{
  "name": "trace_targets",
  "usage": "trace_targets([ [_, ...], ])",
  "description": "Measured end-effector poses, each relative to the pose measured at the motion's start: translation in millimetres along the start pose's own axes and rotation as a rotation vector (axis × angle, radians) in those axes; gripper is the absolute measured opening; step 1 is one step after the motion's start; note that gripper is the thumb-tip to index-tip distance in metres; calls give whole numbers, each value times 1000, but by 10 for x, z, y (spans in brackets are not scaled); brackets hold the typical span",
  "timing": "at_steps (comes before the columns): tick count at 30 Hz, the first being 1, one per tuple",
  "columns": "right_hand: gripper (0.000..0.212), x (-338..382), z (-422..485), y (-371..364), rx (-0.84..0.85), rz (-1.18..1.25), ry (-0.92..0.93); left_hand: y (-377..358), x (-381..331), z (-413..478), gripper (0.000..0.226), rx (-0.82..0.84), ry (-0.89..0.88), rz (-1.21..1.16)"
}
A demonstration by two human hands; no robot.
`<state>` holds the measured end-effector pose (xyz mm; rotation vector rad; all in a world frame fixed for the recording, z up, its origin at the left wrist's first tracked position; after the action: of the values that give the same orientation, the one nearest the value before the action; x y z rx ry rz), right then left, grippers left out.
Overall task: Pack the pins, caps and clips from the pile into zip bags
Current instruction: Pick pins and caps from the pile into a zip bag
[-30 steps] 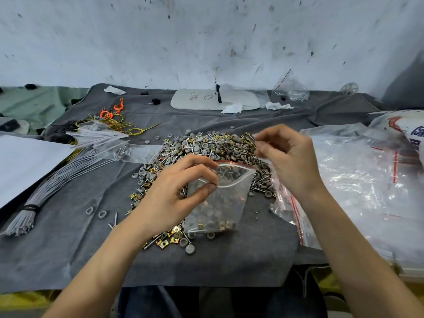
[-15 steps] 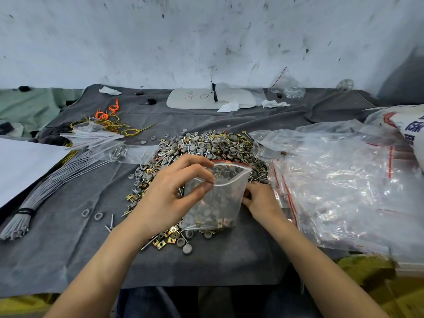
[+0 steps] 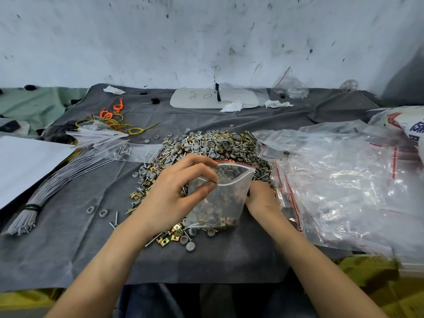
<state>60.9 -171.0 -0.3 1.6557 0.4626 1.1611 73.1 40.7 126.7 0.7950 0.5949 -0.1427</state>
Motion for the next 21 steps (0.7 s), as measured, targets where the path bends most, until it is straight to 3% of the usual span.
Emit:
trace_targets([
  [9, 14, -82, -8, 63, -18, 150, 170, -1, 3, 7, 23, 7, 12, -5],
  [14, 18, -115, -1, 407, -154, 288, 179, -18, 4, 11, 21, 6, 18, 1],
  [21, 23, -140, 1, 192, 79, 44, 211, -33, 4, 16, 15, -2, 28, 5],
])
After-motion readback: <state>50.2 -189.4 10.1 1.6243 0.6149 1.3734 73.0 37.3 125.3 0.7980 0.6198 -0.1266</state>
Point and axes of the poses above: each hand's wrist, its own z-axis towards the middle knuckle, its own y-axis out of the back of the hand, x = y × z, the point moved 5 cm from there along z, towards the middle knuckle, and after that the axes turned 2 degrees about y, right-handed, at the moved point
